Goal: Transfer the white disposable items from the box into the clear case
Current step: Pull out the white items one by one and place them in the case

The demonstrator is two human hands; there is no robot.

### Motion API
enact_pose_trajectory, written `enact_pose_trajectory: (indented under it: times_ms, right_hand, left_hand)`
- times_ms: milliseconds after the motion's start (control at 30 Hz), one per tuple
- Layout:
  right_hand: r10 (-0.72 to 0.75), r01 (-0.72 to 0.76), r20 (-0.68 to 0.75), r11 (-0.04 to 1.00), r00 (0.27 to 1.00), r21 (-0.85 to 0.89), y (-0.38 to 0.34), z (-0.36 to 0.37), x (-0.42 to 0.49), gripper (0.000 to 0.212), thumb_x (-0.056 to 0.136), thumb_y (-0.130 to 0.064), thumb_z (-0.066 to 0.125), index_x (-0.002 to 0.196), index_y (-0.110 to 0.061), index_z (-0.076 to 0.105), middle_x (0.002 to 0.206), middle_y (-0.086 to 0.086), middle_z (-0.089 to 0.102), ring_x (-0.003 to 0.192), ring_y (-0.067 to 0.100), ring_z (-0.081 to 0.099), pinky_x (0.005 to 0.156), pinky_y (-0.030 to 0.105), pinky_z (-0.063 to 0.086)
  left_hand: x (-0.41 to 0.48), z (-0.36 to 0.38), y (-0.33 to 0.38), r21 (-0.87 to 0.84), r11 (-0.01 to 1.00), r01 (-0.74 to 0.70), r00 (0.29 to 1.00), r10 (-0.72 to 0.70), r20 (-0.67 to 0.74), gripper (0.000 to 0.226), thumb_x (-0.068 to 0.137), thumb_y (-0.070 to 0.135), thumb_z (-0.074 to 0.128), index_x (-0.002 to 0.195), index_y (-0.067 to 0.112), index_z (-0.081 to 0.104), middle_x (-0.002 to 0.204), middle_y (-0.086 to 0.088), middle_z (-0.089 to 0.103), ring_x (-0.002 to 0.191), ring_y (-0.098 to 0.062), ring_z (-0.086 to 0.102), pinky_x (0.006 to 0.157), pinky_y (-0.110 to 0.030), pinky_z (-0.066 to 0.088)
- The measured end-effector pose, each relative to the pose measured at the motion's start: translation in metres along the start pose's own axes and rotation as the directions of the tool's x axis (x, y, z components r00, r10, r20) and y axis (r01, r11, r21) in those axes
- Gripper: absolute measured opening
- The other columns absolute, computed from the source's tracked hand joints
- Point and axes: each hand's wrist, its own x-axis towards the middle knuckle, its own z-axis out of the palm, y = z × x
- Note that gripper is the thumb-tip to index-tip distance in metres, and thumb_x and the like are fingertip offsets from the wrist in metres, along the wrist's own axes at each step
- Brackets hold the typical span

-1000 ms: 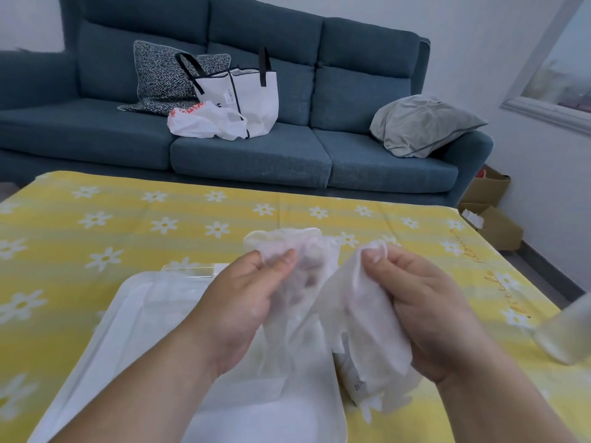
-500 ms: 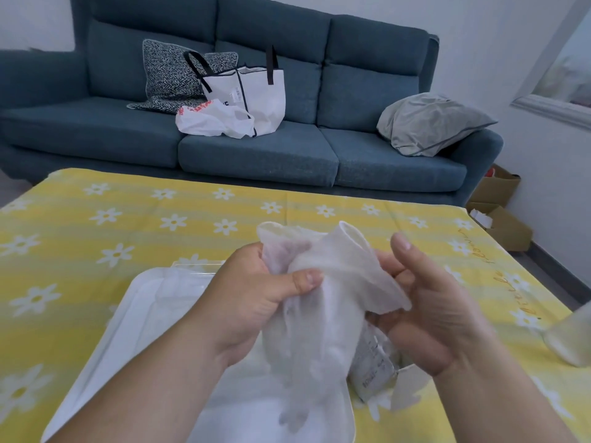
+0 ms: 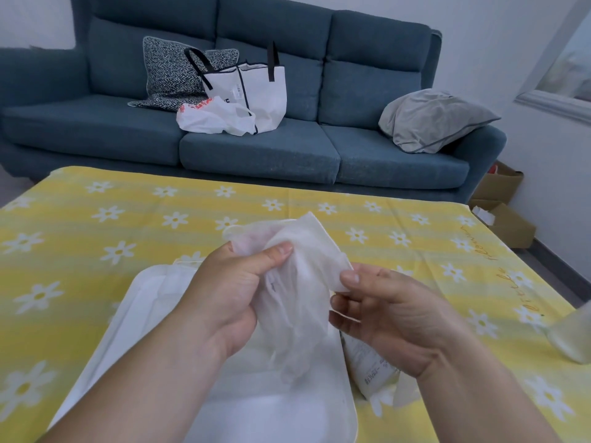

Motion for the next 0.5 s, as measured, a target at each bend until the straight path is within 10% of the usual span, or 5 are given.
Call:
enact_pose_trajectory:
  times_ms: [100,233,500]
  right_hand:
    - [-0.099,0.109,-0.117,0.991,0.988,0.083,-0.001,0.007,0.003,0.015,0.066,-0.012,0.074,0.08,-0.01,0.068,0.074,0.008,0.064,0.065,0.02,0.058,0.076,0.037,0.05]
    - [-0.21,0.25,-0.167,0.929,0.963,0.275,-0.013,0.005,0.001,0.055,0.081,-0.016,0.06,0.131,0.008,0.056,0.114,0.019,0.063,0.105,0.032,0.063,0.103,0.049,0.045]
    - [-0.403,0.416,-0.172,0.908,0.899,0.046,-0.032,-0.006,-0.017,0.027,0.101,-0.014,0.044,0.113,0.005,0.059,0.114,0.026,0.067,0.103,0.042,0.068,0.077,0.054,0.058]
  left_hand:
    - [-0.001,0.0,-0.001,0.014,1.0,0.02,1.0,-0.02,0.007,0.029,0.085,0.0,0.067,0.112,0.01,0.073,0.101,-0.012,0.078,0.084,-0.024,0.076,0.065,-0.03,0.061]
    - [0.0,-0.002,0.0,0.033,0.996,0.088,0.996,-0.089,0.019,0.026,0.091,0.014,0.065,0.113,0.004,0.072,0.107,-0.016,0.076,0.09,-0.028,0.074,0.074,-0.036,0.06]
    - [0.01,-0.028,0.017,-0.127,0.948,0.291,0.936,-0.255,0.241,0.052,0.105,0.042,0.028,0.134,0.015,0.061,0.13,-0.015,0.067,0.122,-0.037,0.062,0.105,-0.056,0.041]
